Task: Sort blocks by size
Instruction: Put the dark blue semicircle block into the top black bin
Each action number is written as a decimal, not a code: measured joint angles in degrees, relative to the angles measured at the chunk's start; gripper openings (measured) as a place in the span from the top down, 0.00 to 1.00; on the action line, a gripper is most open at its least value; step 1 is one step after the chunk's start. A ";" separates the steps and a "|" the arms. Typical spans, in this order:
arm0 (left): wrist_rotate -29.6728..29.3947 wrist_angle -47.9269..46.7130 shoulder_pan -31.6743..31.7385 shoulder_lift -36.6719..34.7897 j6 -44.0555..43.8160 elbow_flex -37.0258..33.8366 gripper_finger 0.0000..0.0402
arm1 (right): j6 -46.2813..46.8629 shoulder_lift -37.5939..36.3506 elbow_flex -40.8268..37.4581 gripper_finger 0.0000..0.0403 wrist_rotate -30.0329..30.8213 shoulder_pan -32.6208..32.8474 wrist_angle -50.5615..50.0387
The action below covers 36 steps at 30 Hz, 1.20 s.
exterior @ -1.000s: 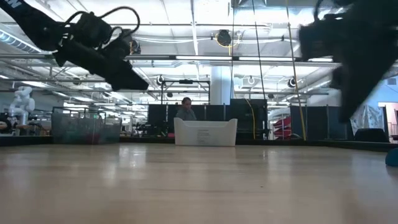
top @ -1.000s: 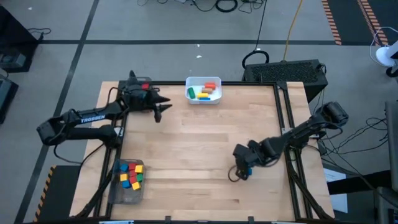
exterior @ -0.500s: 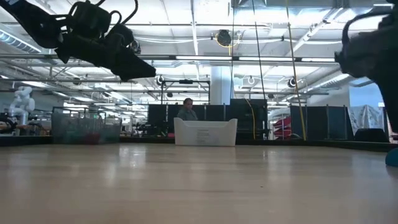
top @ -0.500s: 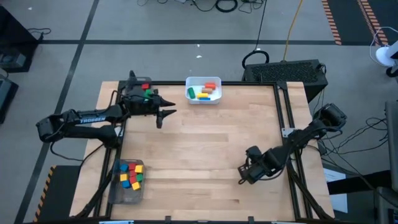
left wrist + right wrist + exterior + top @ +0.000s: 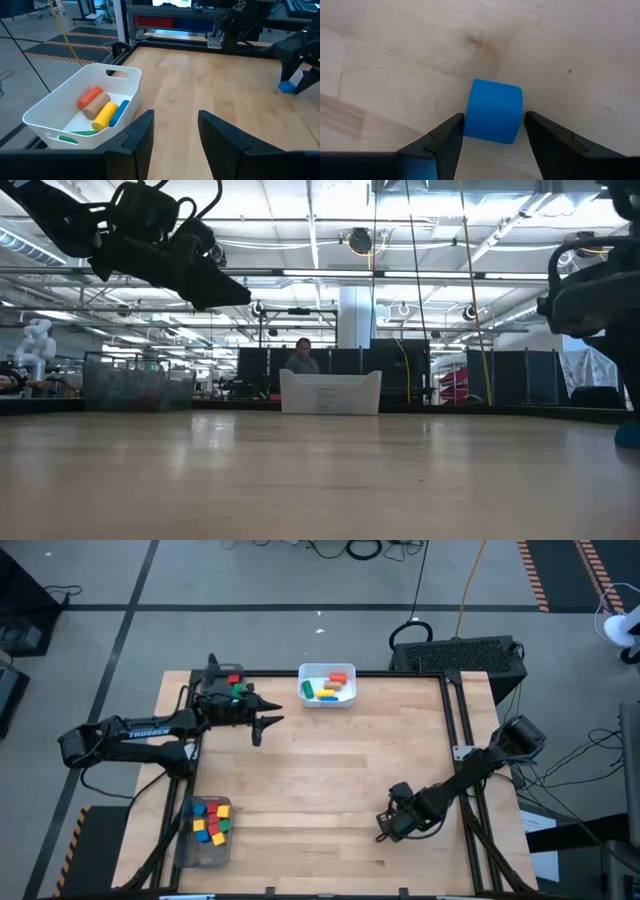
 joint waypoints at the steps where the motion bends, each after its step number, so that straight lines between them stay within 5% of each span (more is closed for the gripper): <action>1: -0.02 -0.01 -0.02 0.01 0.00 0.00 0.61 | -0.43 0.51 0.12 0.48 -0.77 -0.07 -0.01; 5: 0.02 0.07 -0.87 0.02 0.09 0.00 0.61 | -2.96 1.65 0.19 0.52 -1.46 -0.09 0.00; 11: 2.82 0.30 -5.12 0.02 6.40 0.01 0.61 | -7.64 1.10 1.82 0.72 1.74 -0.26 -1.44; 24: 3.08 4.74 -18.89 0.02 20.81 0.02 0.61 | -30.97 0.71 9.14 0.73 12.91 -4.79 10.80; 36: 3.17 6.93 -28.81 3.27 36.81 0.02 0.61 | -48.63 1.08 9.63 0.73 13.29 -12.90 30.63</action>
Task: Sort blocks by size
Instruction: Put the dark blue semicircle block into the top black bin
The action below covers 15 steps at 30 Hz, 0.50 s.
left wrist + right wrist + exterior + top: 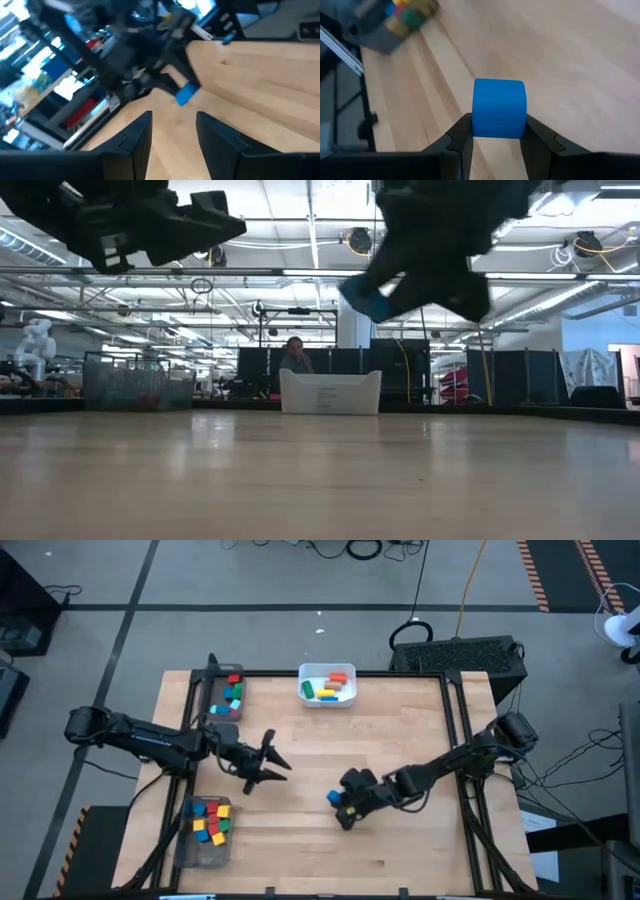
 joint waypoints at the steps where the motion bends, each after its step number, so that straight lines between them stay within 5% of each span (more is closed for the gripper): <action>1: -0.01 0.41 -0.49 0.88 1.06 0.00 0.61 | -0.78 0.00 -0.01 0.73 -0.06 -0.65 1.26; 15: -3.88 7.04 -4.84 16.42 2.43 5.09 0.61 | -5.67 0.74 -0.04 0.73 -0.85 -5.65 8.10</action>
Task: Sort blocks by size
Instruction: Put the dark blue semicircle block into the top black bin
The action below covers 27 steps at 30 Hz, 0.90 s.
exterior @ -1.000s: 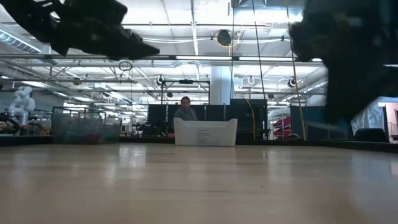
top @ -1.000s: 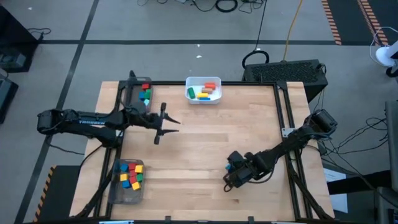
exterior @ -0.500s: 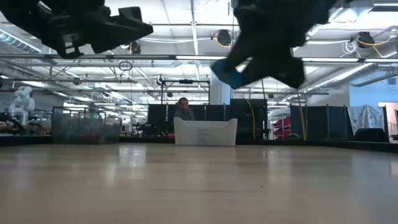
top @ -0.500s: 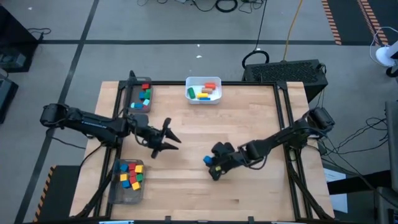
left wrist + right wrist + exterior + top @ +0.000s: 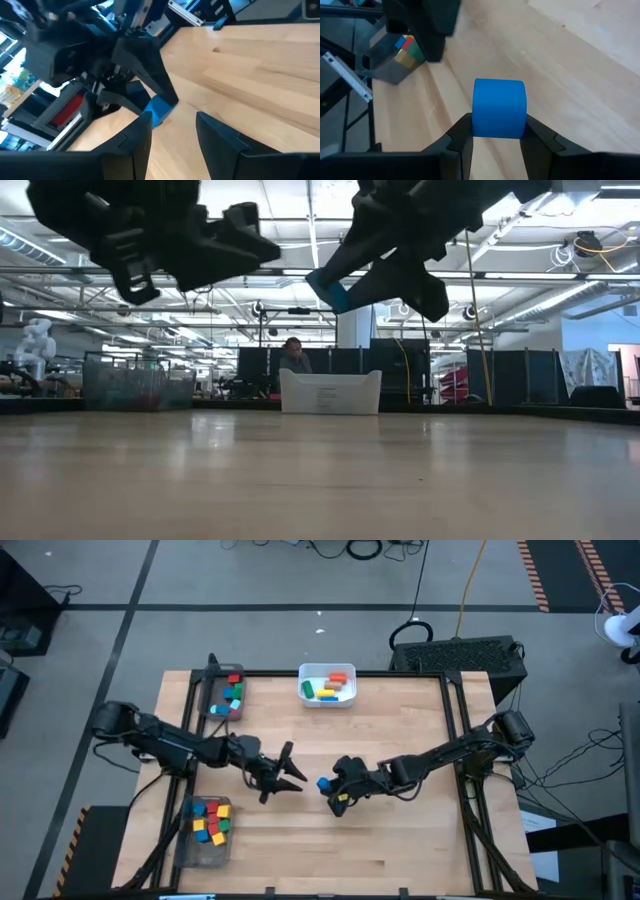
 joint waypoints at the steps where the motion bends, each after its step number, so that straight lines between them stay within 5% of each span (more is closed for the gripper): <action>1: -0.60 0.20 -0.31 1.16 0.11 0.83 0.61 | -0.16 0.00 0.00 0.73 -0.88 -0.27 0.08; 10: -2.56 0.39 -3.23 9.19 3.26 6.23 0.61 | -1.07 0.00 0.00 0.73 -1.44 -0.57 0.27; 18: -3.75 0.01 -4.25 13.92 2.91 9.73 0.60 | -1.07 4.98 0.00 0.73 -9.30 -0.62 6.29; 27: -6.63 -2.65 -5.13 14.30 3.15 10.08 0.34 | -2.62 5.77 -0.02 0.73 -8.89 -0.68 7.09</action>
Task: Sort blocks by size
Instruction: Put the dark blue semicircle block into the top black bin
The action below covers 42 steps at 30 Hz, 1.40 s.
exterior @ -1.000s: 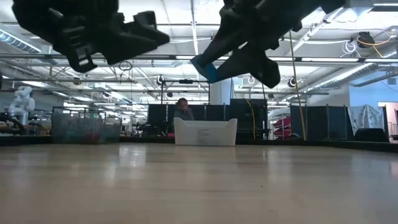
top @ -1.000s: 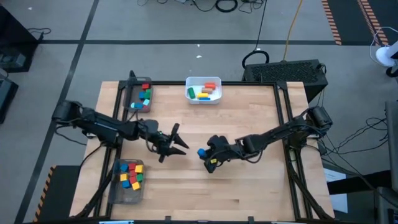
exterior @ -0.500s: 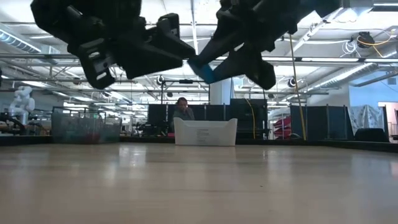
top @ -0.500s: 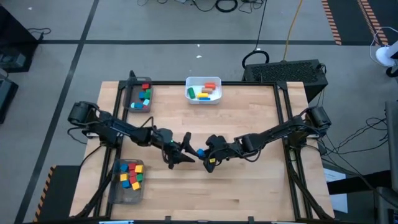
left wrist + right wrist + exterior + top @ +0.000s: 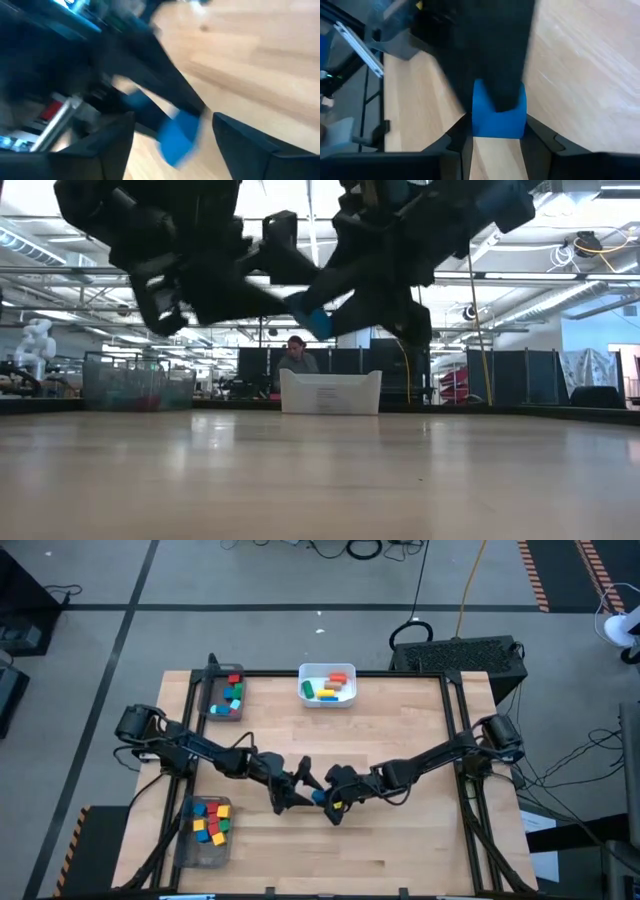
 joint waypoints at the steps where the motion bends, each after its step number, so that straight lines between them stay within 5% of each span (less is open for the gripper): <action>1: -0.17 -1.34 -0.10 0.01 0.92 0.00 0.32 | -0.12 -0.36 0.00 0.73 0.25 0.02 -0.01; 8: -0.75 -1.50 -0.32 0.04 4.61 -0.02 0.32 | -0.11 -0.92 0.04 0.73 0.27 0.02 -0.02; 23: -0.72 -0.46 -1.37 0.03 6.27 -0.02 0.63 | -1.19 -0.92 0.04 0.73 0.48 0.02 0.50; 35: -1.07 -0.42 -1.51 -0.05 6.41 -0.02 0.70 | -2.02 -0.85 -0.02 0.73 -0.20 0.04 2.15; 42: -4.90 -0.53 -2.46 -0.05 5.64 -0.07 0.79 | -3.12 -0.87 -0.02 0.50 0.83 -0.06 3.83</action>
